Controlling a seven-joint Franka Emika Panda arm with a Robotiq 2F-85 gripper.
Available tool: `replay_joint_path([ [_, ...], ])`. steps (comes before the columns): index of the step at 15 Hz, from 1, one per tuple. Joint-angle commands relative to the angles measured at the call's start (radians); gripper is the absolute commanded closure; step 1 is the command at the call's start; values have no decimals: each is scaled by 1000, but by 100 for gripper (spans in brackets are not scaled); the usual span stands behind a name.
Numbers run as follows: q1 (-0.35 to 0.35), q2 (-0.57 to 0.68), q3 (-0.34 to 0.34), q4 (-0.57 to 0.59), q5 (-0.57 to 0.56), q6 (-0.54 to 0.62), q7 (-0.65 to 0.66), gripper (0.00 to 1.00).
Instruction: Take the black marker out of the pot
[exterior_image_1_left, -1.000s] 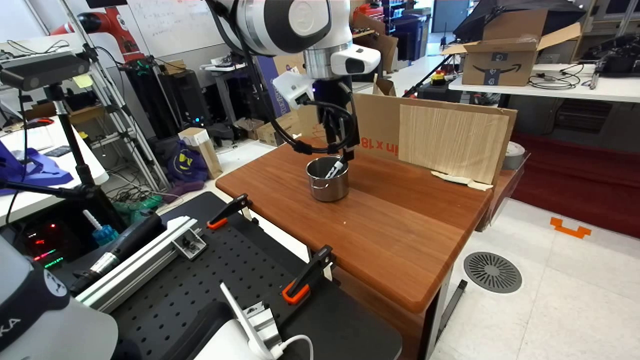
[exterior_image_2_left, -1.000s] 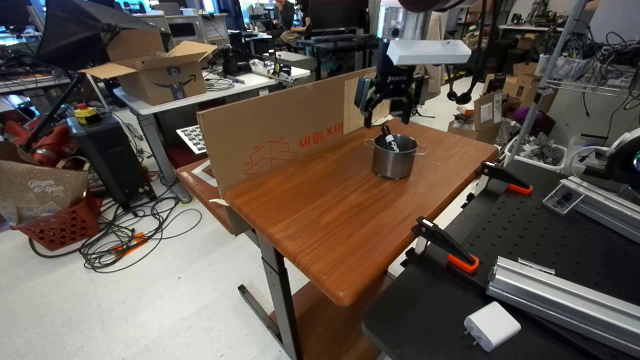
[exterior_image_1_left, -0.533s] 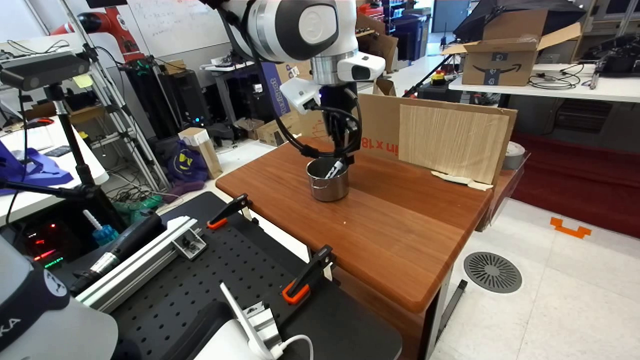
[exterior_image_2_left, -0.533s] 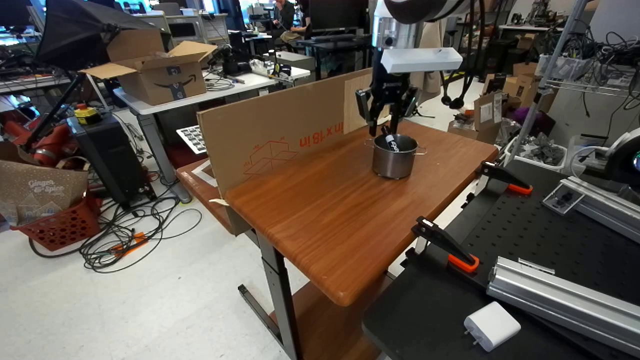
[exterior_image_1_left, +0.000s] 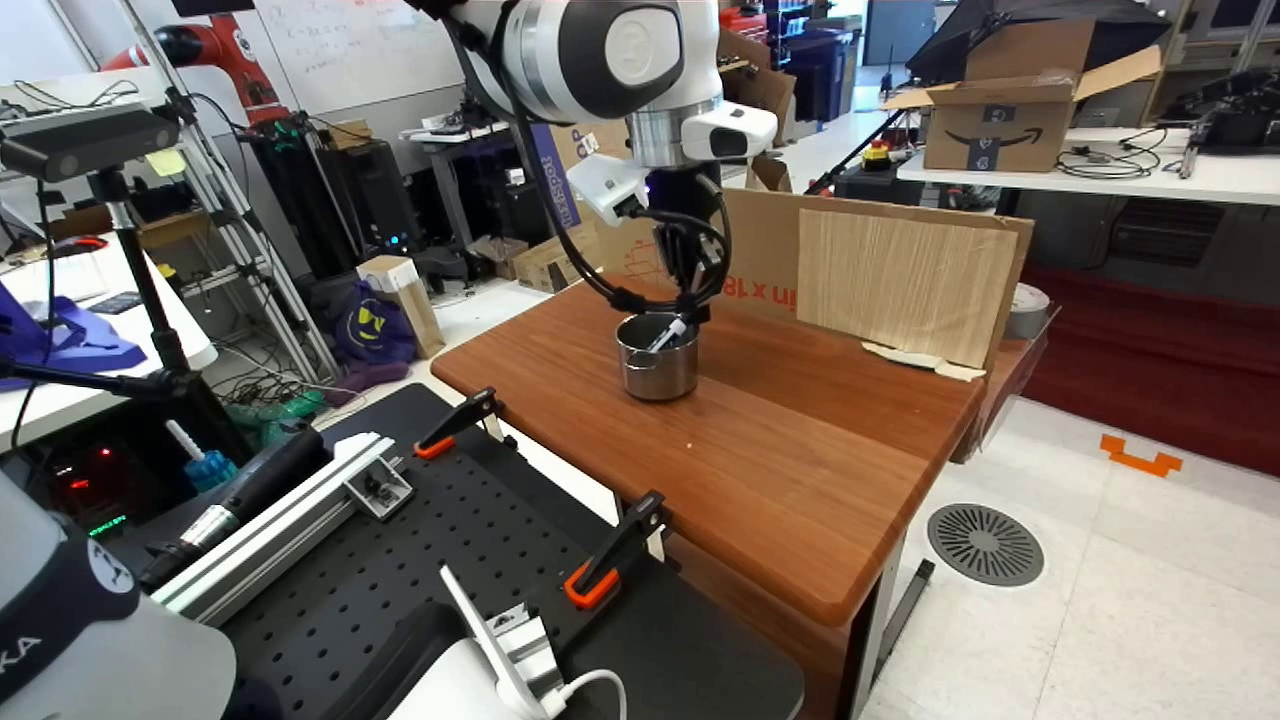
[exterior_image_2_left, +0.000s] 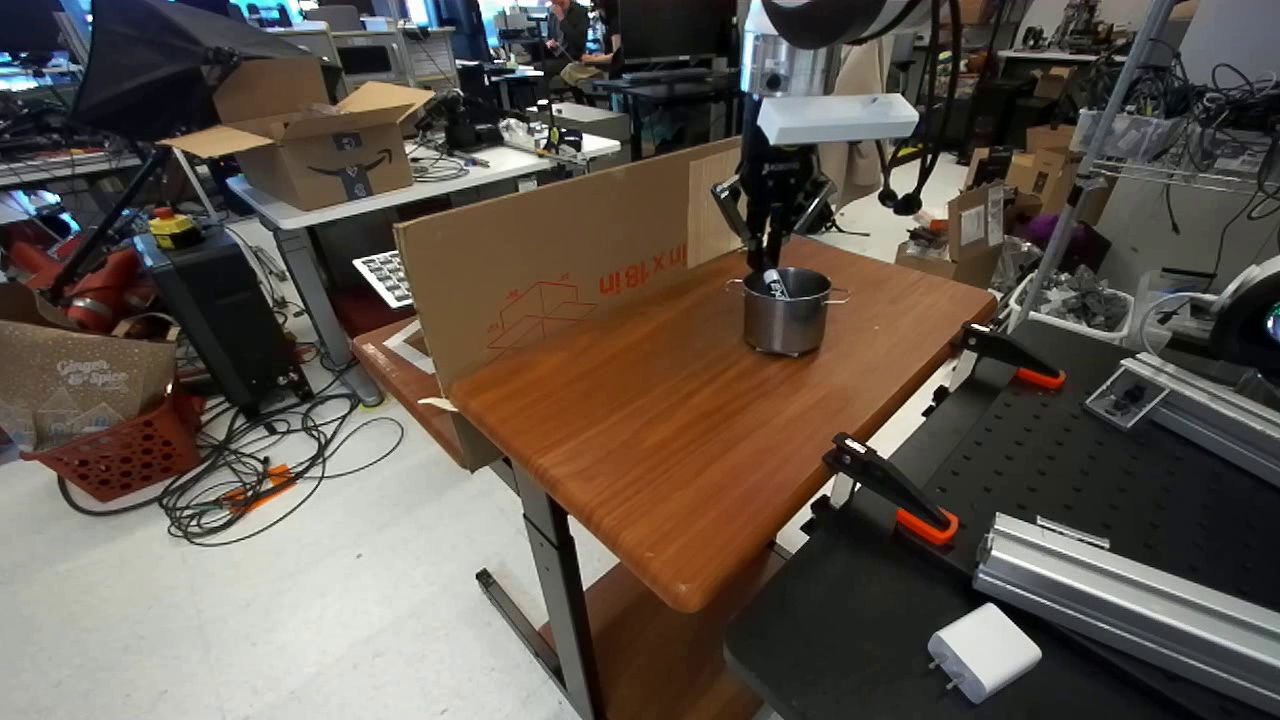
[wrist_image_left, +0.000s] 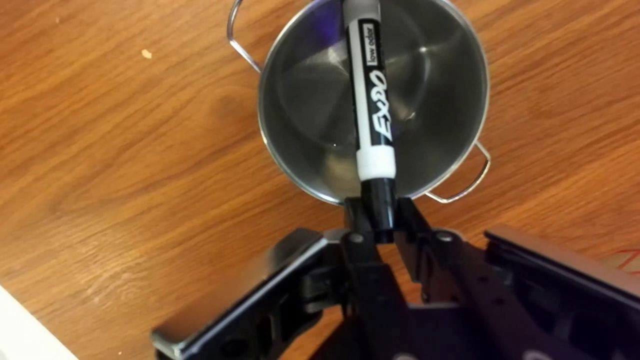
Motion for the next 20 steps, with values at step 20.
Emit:
replay_joint_path([
  [20,-193,-149,-39,-10,248,-15,-252,95],
])
